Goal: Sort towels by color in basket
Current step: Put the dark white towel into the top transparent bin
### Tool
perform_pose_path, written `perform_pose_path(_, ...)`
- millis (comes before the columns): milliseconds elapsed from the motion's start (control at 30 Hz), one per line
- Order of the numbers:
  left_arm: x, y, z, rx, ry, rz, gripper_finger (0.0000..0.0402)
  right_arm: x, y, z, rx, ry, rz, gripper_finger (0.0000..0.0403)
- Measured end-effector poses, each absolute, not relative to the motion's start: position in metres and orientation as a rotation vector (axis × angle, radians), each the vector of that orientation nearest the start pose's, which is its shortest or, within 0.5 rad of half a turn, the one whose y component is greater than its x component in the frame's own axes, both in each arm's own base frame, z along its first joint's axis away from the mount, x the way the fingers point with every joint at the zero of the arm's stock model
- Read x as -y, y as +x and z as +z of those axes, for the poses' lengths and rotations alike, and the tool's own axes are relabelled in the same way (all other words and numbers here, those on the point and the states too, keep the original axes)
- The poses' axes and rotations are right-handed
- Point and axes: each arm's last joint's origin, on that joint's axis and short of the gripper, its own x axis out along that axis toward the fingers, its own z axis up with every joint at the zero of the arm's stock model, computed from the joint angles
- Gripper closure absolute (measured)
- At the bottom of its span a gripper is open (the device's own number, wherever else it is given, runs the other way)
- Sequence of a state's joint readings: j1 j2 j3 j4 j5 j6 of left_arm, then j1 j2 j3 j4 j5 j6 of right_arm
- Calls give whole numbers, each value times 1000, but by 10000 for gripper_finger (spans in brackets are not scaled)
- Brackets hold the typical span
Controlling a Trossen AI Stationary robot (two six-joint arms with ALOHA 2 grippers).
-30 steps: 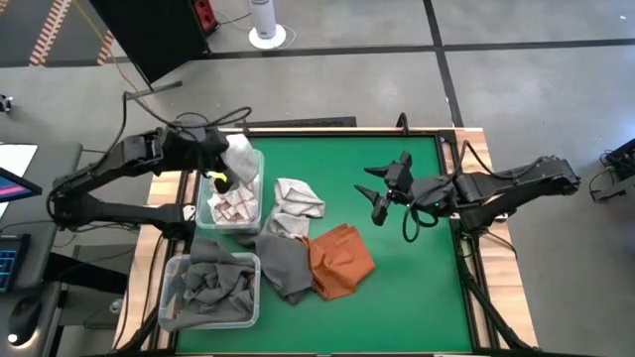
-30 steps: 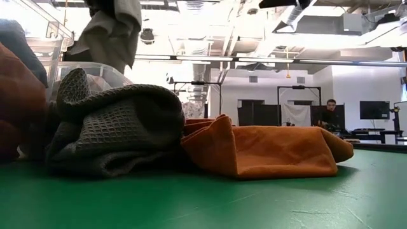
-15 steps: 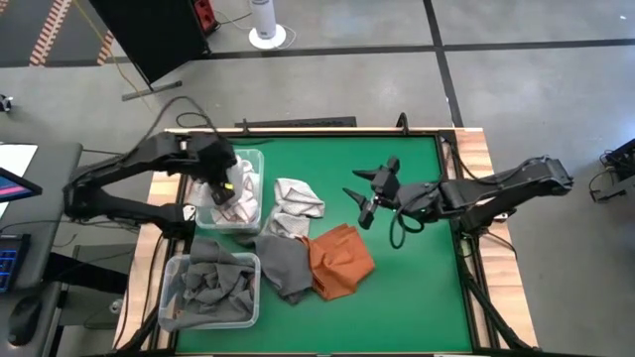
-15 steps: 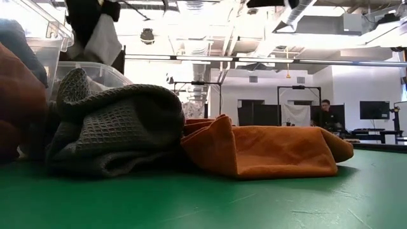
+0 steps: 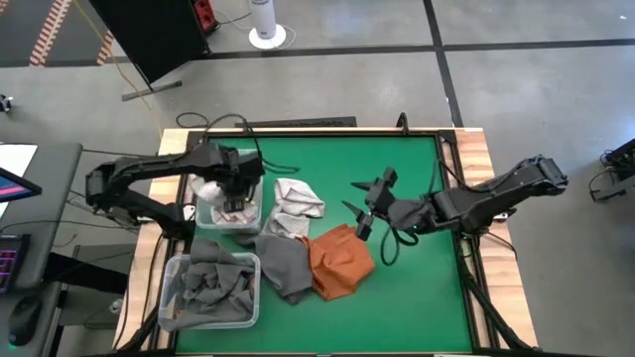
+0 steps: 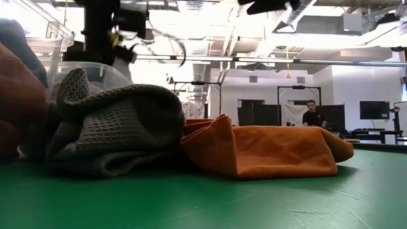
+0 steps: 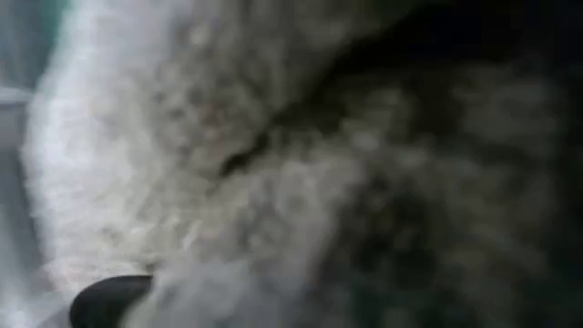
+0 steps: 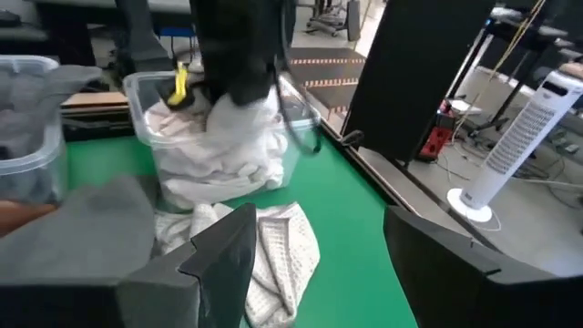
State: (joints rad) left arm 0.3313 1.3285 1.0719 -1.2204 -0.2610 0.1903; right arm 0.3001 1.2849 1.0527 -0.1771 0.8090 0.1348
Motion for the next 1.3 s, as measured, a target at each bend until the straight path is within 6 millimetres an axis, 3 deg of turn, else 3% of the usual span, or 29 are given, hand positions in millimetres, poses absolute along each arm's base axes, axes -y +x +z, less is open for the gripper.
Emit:
perform_pose_path(333,-79,178,192,-1639,7,180,384,-83,261,327,-277,-130,-586,133)
perform_pose_path(533,-81,180,185,-1601,49,228,347,-82,262,328,-274,-127,-591,133)
perform_pose_path(667,-82,187,202,-1587,59,243,288,-82,262,328,-273,-126,-593,133)
perform_pose_path(933,-81,196,261,-1587,43,247,172,-78,263,328,-274,-125,-606,133)
perform_pose_path(1167,-69,188,305,-1667,21,240,155,-78,263,328,-274,-124,-605,133)
perform_pose_path(1300,-63,187,324,-1591,8,248,155,-78,263,328,-274,-123,-605,133)
